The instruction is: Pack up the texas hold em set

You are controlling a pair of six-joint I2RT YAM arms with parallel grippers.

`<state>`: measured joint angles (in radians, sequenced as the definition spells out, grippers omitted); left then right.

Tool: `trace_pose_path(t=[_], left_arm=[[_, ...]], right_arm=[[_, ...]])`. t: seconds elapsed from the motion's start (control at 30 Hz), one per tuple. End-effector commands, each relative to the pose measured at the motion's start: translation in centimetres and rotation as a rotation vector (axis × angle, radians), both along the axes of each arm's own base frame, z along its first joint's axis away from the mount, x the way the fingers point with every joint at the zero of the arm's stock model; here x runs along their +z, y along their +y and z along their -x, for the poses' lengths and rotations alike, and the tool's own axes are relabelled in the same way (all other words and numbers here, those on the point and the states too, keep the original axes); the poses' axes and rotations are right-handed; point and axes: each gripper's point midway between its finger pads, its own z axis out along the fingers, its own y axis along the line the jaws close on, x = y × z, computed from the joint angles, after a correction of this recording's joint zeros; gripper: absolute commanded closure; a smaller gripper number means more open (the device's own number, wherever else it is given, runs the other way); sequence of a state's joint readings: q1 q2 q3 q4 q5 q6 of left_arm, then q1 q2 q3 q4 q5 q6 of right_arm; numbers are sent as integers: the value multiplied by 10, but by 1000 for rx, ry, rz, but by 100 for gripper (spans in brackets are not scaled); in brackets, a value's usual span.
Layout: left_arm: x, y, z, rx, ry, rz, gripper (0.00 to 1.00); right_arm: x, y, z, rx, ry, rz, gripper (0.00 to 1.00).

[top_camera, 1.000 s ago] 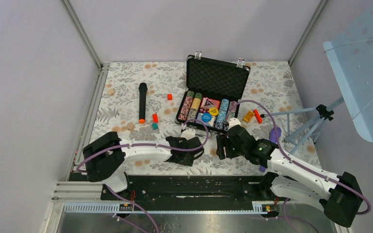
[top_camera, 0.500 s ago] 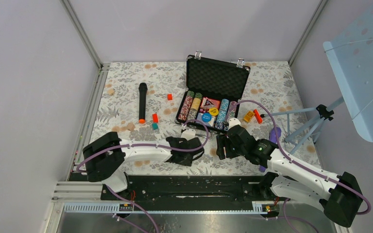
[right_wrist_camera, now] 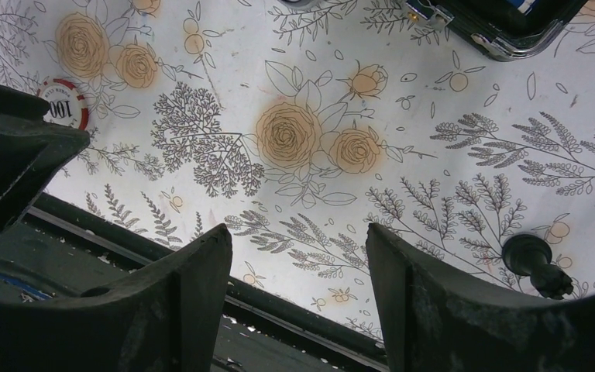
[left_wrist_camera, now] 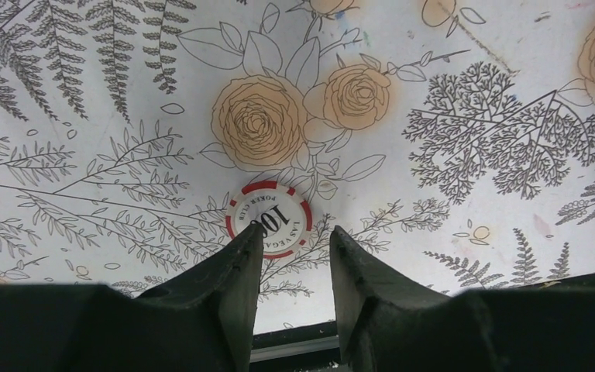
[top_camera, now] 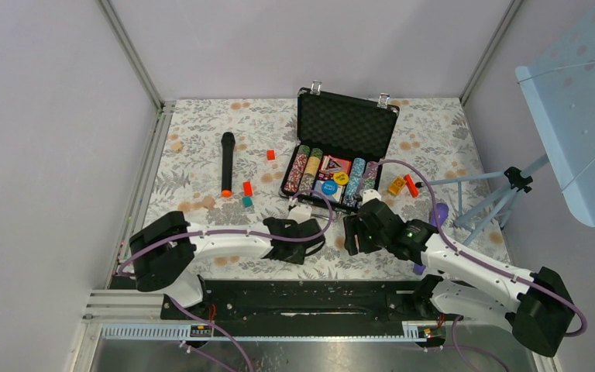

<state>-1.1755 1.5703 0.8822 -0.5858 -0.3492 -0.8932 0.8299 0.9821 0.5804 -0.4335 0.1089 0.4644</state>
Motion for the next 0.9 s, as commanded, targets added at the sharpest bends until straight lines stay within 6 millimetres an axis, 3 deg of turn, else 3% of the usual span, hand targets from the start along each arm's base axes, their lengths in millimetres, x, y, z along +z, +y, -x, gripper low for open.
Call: trace_pose_path(t=[0.0,0.2,0.33,0.63,0.87], left_arm=[[22,-6,-8,0,-49,26,62],[29,-5,-11,1,-67,26,62],[24,0,-11,10,-63,10,60],[17,9,-19,43,-39,55,42],[6,5,-16,22,-4,50,41]], right_arm=[[16,12,-8,-18,-8,-55,30],[15,17,-9,-25,3,-71,30],[15,20,-9,-25,12,-77,30],[13,19,-8,-22,16,-78,30],[12,19,-7,-20,22,-78,30]])
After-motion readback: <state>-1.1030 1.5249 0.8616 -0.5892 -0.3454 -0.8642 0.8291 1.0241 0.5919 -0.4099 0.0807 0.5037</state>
